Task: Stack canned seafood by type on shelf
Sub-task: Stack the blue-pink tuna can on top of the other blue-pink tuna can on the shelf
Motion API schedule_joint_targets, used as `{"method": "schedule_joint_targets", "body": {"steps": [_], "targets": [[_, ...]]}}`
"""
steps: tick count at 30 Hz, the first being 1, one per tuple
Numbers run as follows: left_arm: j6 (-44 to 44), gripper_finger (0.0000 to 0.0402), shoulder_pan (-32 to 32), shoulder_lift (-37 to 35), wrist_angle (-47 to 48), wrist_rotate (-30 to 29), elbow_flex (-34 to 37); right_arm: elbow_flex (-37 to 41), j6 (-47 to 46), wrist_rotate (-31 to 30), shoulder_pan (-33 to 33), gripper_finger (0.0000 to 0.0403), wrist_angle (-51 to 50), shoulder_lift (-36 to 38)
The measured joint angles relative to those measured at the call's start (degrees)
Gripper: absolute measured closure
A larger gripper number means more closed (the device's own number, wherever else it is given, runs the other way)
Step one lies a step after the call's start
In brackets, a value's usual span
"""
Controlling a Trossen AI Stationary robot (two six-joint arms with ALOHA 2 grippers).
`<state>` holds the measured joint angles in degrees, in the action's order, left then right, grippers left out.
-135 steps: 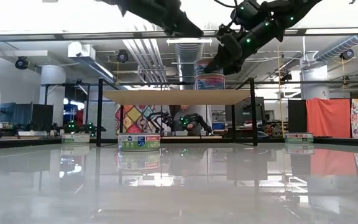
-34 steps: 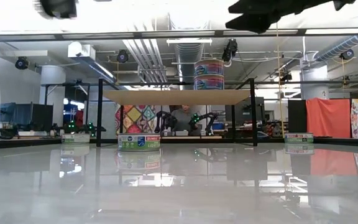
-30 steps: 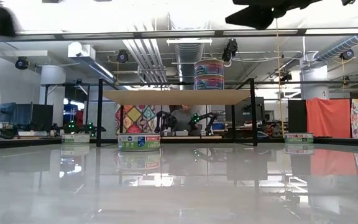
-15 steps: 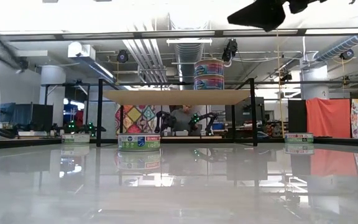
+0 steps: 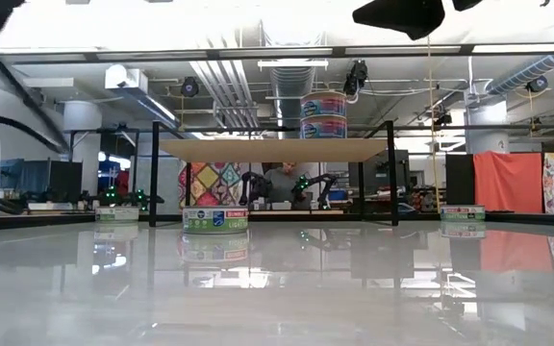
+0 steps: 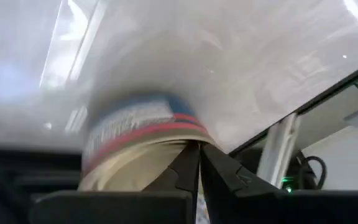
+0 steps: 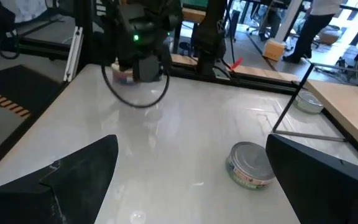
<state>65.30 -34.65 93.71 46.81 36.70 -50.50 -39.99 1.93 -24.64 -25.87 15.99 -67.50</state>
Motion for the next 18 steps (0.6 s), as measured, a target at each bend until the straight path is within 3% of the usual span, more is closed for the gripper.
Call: {"method": "schedule_joint_targets", "body": {"steps": [8,14,18], "targets": [[-10.75,0.0402,3.4,2.38,0.98,-14.37,-14.39,-1.0,2.18,0.13,0.8,0.0003,0.15,-0.99],[-5.15,0.0402,-0.77,2.29,10.64,-17.72,-19.04,-0.83,2.56,0.64,1.02,0.0003,-0.94,-0.99],[2.77,0.0401,-4.48,2.29,10.74,-18.42,-19.15,-0.54,0.68,1.05,0.98,0.0003,-2.62,-0.99]]}}
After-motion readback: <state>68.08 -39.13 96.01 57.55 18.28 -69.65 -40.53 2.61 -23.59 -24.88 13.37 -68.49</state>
